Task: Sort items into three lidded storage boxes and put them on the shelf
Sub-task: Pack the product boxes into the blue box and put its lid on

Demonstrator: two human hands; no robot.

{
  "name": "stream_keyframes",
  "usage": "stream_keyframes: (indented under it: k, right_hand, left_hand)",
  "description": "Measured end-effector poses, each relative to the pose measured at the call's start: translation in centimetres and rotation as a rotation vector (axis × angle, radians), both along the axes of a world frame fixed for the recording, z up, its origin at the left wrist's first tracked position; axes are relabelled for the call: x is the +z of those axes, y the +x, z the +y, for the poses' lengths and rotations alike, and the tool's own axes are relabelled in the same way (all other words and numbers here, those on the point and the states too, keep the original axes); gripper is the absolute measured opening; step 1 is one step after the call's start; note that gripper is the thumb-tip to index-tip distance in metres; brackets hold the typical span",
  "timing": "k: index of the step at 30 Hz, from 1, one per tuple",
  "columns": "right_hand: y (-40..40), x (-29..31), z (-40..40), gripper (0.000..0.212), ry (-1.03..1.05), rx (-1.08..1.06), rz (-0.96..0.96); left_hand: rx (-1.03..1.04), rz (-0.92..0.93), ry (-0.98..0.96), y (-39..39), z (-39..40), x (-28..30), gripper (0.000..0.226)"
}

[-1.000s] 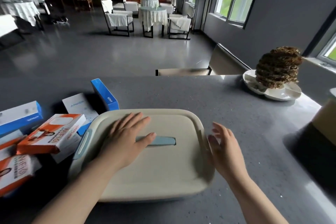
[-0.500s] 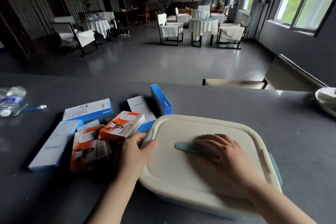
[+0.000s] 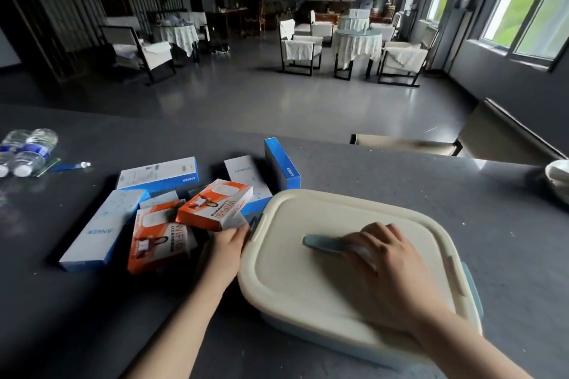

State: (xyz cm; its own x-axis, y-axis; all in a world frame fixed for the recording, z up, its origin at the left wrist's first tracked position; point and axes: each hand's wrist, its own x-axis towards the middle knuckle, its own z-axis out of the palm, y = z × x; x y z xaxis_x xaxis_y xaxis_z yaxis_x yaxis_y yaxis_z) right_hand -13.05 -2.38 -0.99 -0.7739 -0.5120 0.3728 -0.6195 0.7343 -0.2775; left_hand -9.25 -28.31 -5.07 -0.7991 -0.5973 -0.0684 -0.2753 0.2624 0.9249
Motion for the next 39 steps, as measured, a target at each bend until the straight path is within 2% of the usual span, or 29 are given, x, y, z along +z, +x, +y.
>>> stream_keyframes:
  k: [2,4,6,8,10,12,13,17,20,22,24,28,30,35,39]
  right_hand:
    - [-0.2,0.2,-0.2,0.015,0.017,0.003,-0.026]
    - [-0.7,0.5,-0.5,0.021,0.123,0.003,-0.071]
    - [-1.8,1.6,-0.7,0.029,0.297,0.055,-0.094]
    - [-2.8,3.8,-0.9,0.037,0.476,0.147,-0.152]
    - [-3.5,6.0,-1.0,0.039,0.624,0.208,-0.17]
    - [-3.7,7.6,-0.8,0.037,0.656,0.205,-0.126]
    - [-3.8,8.5,-0.5,0.037,0.616,0.191,-0.092]
    - [-3.7,12.2,3.8,0.034,0.379,0.061,0.006]
    - [-3.3,12.5,9.7,0.026,0.204,-0.148,0.027]
    - [-2.6,10.7,13.9,0.022,0.044,-0.305,0.038]
    - [-1.3,7.6,17.7,0.02,-0.049,-0.504,0.031]
    - [2.4,0.7,23.3,0.021,-0.154,-0.93,-0.07]
    - [3.8,-2.2,24.2,0.023,-0.194,-1.056,-0.137]
    - [4.4,-6.8,23.5,0.023,-0.234,-1.158,-0.224]
    - [4.1,-7.9,22.7,0.021,-0.164,-1.157,-0.231]
  left_hand:
    - [-0.004,0.003,0.021,0.1,-0.4,-0.2,0.021]
    - [-0.044,0.034,-0.024,0.2,-0.6,0.4,0.015]
    - [-0.145,0.061,-0.102,0.4,0.0,1.6,0.034]
    - [-0.318,0.012,-0.296,0.7,1.0,3.2,0.049]
    - [-0.543,-0.158,-0.502,0.9,2.0,4.4,0.065]
    - [-0.666,-0.256,-0.61,0.8,2.7,5.2,0.076]
    - [-0.665,-0.216,-0.591,0.6,3.1,5.7,0.074]
    - [-0.525,0.168,-0.438,-1.9,6.8,8.6,0.061]
    - [-0.471,0.361,-0.496,-4.3,12.6,10.2,0.06]
    - [-0.534,0.445,-0.554,-5.0,17.3,10.1,0.064]
    - [-0.678,0.4,-0.542,-5.1,21.5,8.7,0.075]
    - [-0.96,0.002,-0.656,-5.8,25.4,4.2,0.088]
    - [-1.01,-0.082,-0.706,-6.3,25.8,2.9,0.087]
    - [-1.022,-0.041,-0.765,-7.0,25.8,1.5,0.076]
    - [-1.023,-0.026,-0.725,-7.2,25.4,0.6,0.074]
